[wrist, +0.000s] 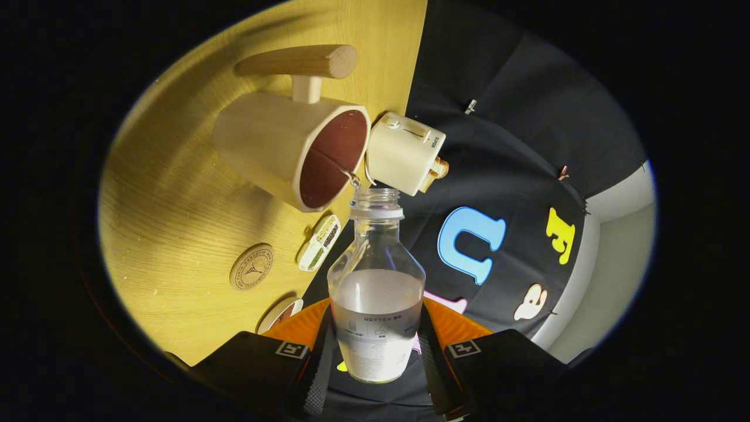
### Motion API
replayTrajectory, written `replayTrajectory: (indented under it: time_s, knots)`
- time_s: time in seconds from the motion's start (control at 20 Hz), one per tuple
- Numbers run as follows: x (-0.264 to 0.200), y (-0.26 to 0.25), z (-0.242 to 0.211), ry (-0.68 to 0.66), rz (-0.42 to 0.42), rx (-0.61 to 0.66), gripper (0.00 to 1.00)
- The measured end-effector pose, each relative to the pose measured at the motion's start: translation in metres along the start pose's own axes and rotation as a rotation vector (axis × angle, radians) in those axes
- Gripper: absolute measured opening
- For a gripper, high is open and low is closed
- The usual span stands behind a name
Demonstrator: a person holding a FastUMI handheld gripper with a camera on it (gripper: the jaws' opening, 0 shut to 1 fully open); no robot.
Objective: Take the bottle from table, then pour the juice into the cup, finally place the bottle on the coaster
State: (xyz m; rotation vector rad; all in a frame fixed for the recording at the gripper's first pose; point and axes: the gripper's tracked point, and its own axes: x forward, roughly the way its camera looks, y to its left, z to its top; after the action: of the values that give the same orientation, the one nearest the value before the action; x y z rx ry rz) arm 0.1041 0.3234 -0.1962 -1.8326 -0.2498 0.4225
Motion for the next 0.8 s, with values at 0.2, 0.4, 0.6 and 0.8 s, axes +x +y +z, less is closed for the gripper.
replayTrajectory:
  time_s: [0.2, 0.4, 0.6, 0.8]
  knots:
    - [-0.002, -0.004, 0.004, -0.017, -0.012, -0.039, 0.7]
    - [-0.002, -0.005, 0.006, -0.03, -0.019, -0.094, 0.7]
    - [0.001, -0.007, 0.009, -0.04, -0.021, -0.138, 0.7]
    - [0.004, -0.01, 0.012, -0.058, -0.028, -0.185, 0.7]
